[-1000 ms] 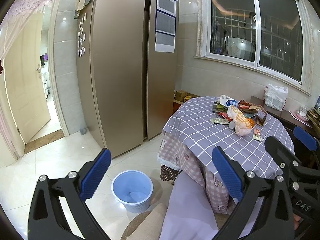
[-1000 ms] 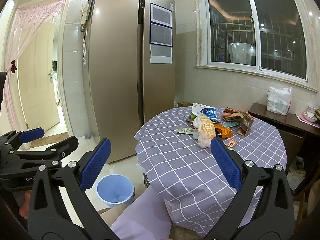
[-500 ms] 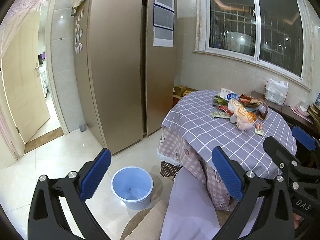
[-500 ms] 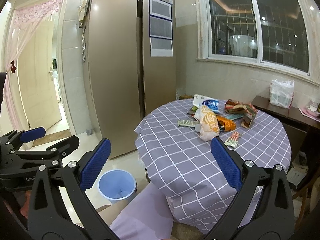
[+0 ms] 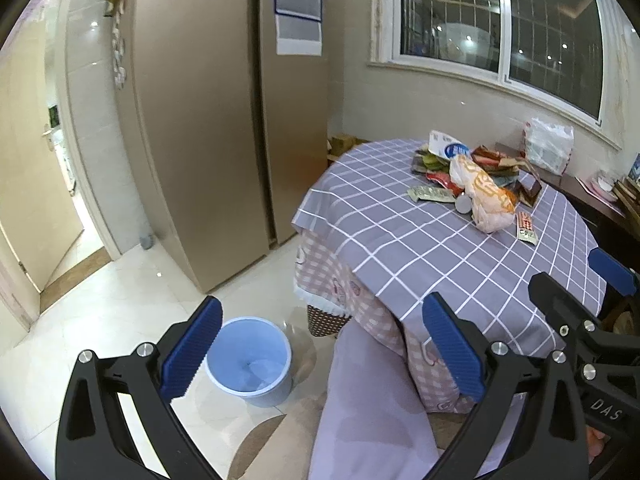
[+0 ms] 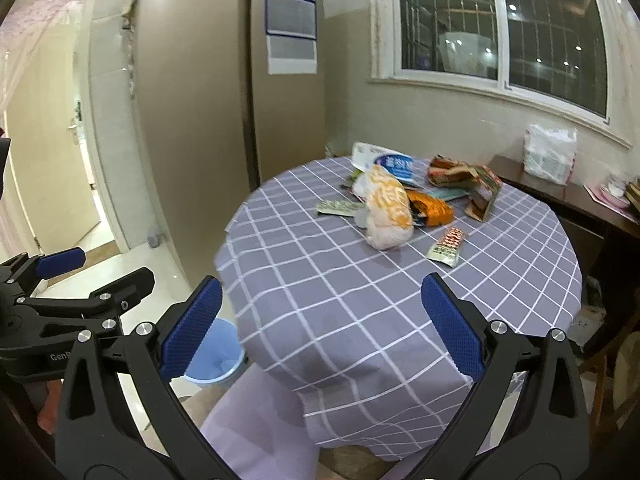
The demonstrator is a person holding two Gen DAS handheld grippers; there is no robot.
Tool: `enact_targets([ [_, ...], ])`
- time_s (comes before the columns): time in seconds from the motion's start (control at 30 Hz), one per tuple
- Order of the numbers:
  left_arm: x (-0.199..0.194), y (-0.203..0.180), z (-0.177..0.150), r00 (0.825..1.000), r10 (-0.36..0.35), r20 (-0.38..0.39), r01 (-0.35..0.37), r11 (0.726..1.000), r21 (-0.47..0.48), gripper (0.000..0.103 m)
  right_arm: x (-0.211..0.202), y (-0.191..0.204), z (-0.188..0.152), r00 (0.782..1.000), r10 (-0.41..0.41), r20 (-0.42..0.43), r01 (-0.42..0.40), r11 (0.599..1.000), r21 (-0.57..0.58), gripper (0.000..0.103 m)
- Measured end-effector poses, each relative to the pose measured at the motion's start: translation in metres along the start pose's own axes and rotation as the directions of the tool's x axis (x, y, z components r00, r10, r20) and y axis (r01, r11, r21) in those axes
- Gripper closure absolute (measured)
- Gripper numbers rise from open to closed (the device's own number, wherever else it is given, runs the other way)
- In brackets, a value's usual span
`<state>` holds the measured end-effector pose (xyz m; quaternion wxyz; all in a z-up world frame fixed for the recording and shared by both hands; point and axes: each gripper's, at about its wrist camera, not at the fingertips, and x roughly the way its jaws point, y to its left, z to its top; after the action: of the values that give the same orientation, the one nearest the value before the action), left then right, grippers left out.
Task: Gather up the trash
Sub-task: 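Reach the right tool to the orange-printed white bag and close on it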
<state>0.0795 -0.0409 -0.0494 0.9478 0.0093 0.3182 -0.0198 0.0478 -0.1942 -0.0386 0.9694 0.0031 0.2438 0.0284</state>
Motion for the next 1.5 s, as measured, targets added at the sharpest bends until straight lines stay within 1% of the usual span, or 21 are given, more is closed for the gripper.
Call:
enact_targets([
  [0.17,0.029,-0.016,0.011,0.999,-0.032,-0.035,0.032,0.999,0.021,0.005,0.021,-0.017,0.003,0.998,-0.048,-0.031,0.048,0.999,0.013,0.005],
  [0.43,0.069,-0.036,0.04,0.994,-0.083,-0.065,0.085,0.996,0.03,0.005,0.056,-0.046,0.02,0.994,-0.081,-0.071,0.086,0.994,0.066,0.005],
  [0.6,0.092,-0.045,0.059,0.992,-0.097,-0.075,0.099,0.995,0.023,0.005,0.082,-0.06,0.037,0.988,-0.12,-0.095,0.128,0.988,0.086,0.005],
  [0.73,0.113,-0.045,0.072,0.992,-0.087,-0.096,0.088,0.996,0.008,0.005,0.109,-0.068,0.045,0.982,-0.128,-0.136,0.143,0.984,0.106,0.005],
  [0.83,0.126,-0.044,0.078,0.982,-0.144,-0.123,0.143,0.99,-0.013,0.005,0.13,-0.07,0.049,0.972,-0.156,-0.176,0.174,0.98,0.094,0.005],
  [0.9,0.131,-0.045,0.08,0.98,-0.15,-0.127,0.149,0.989,-0.017,0.005,0.145,-0.072,0.051,0.965,-0.157,-0.208,0.179,0.98,0.091,0.005],
  [1.0,0.14,-0.052,0.085,0.988,-0.101,-0.116,0.104,0.994,0.021,0.005,0.163,-0.075,0.053,0.957,-0.146,-0.249,0.177,0.979,0.104,0.005],
  [1.13,0.151,-0.056,0.089,0.983,-0.121,-0.136,0.126,0.992,0.027,0.005,0.181,-0.08,0.057,0.948,-0.121,-0.296,0.163,0.979,0.123,0.005],
  [1.27,0.158,-0.057,0.094,0.983,-0.115,-0.142,0.12,0.992,0.029,0.005,0.19,-0.087,0.059,0.938,-0.1,-0.331,0.158,0.975,0.154,0.007],
  [1.33,0.161,-0.058,0.096,0.983,-0.113,-0.145,0.117,0.993,0.025,0.005,0.191,-0.089,0.06,0.938,-0.085,-0.336,0.148,0.975,0.168,0.015],
  [1.4,0.164,-0.059,0.098,0.983,-0.109,-0.15,0.113,0.993,0.024,0.005,0.191,-0.088,0.062,0.936,-0.092,-0.339,0.154,0.975,0.162,0.032],
  [1.43,0.164,-0.059,0.098,0.983,-0.108,-0.151,0.113,0.993,0.023,0.005,0.19,-0.087,0.062,0.936,-0.097,-0.338,0.16,0.974,0.163,0.035],
  [1.47,0.165,-0.059,0.099,0.982,-0.11,-0.153,0.115,0.993,0.022,0.005,0.189,-0.087,0.063,0.936,-0.101,-0.337,0.164,0.973,0.165,0.041],
  [1.5,0.165,-0.06,0.1,0.981,-0.113,-0.155,0.117,0.993,0.021,0.005,0.189,-0.087,0.063,0.936,-0.1,-0.337,0.163,0.973,0.165,0.054],
])
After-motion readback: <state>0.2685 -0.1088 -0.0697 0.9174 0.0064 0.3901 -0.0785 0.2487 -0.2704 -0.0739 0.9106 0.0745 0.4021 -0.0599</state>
